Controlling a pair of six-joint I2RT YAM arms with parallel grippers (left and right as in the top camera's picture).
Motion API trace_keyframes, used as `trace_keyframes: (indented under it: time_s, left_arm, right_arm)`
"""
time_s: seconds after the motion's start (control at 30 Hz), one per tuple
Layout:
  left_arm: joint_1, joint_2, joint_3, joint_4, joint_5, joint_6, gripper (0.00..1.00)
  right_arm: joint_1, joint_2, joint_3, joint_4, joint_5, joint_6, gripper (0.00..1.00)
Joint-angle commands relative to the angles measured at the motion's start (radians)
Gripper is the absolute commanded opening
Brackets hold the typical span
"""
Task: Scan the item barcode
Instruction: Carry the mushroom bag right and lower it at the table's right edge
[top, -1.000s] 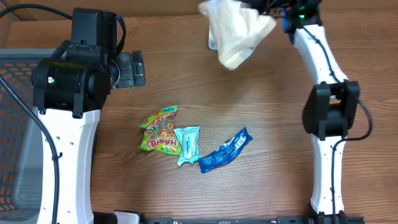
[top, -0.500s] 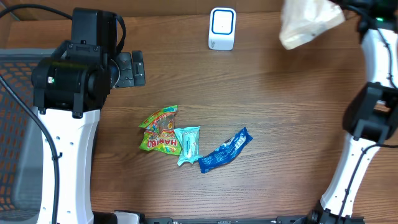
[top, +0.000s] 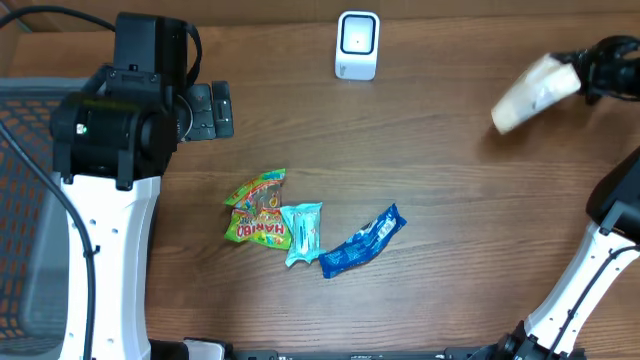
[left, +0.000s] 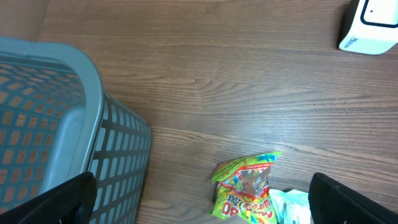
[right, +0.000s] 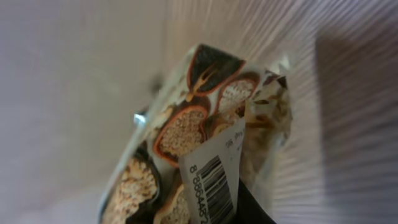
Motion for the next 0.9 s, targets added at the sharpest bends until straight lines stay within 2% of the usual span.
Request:
trace_keyframes:
  time_s: [0.0,0.07,0.2,0.23,0.27,0.33,0.47,0.57,0.67,0.87]
  left_arm:
    - [0.004,0.003,0.013,0.000,-0.013,0.023,0.99]
    - [0.004,0.003,0.013,0.000,-0.013,0.023,1.00]
    - [0.004,0.003,0.013,0.000,-0.013,0.023,1.00]
    - [0.004,0.003,0.013,0.000,-0.013,0.023,1.00]
    - [0.004,0.003,0.013,0.000,-0.013,0.023,1.00]
    - [0.004,0.003,0.013,0.000,-0.013,0.023,1.00]
    - [0.004,0.003,0.013,0.000,-0.013,0.023,1.00]
    - [0.004,0.003,0.013,0.000,-0.013,0.023,0.99]
    - [0.004,0.003,0.013,0.000,-0.013,0.023,1.00]
    - [0.004,0.003,0.013,0.000,-0.013,0.023,1.00]
  right_arm:
    - [0.015,-0.221,0.023,-0.072,0.102,-0.342,0.04]
    - [0.040,-0.287,0.023,-0.164,0.149,-0.437,0.04]
    - [0.158,-0.385,0.023,-0.373,0.562,-0.466,0.04]
    - [0.219,-0.392,0.023,-0.433,0.718,-0.438,0.04]
    - [0.241,-0.392,0.023,-0.451,0.774,-0.418,0.04]
    - [0.332,-0.386,0.020,-0.495,0.992,-0.287,0.04]
    - [0.481,-0.384,-0.063,-0.495,1.296,-0.011,0.04]
    - [0.543,-0.383,-0.203,-0.472,1.510,0.162,0.04]
    - [0.553,-0.383,-0.329,-0.407,1.612,0.201,0.04]
    - [0.480,-0.383,-0.548,-0.217,1.624,0.196,0.04]
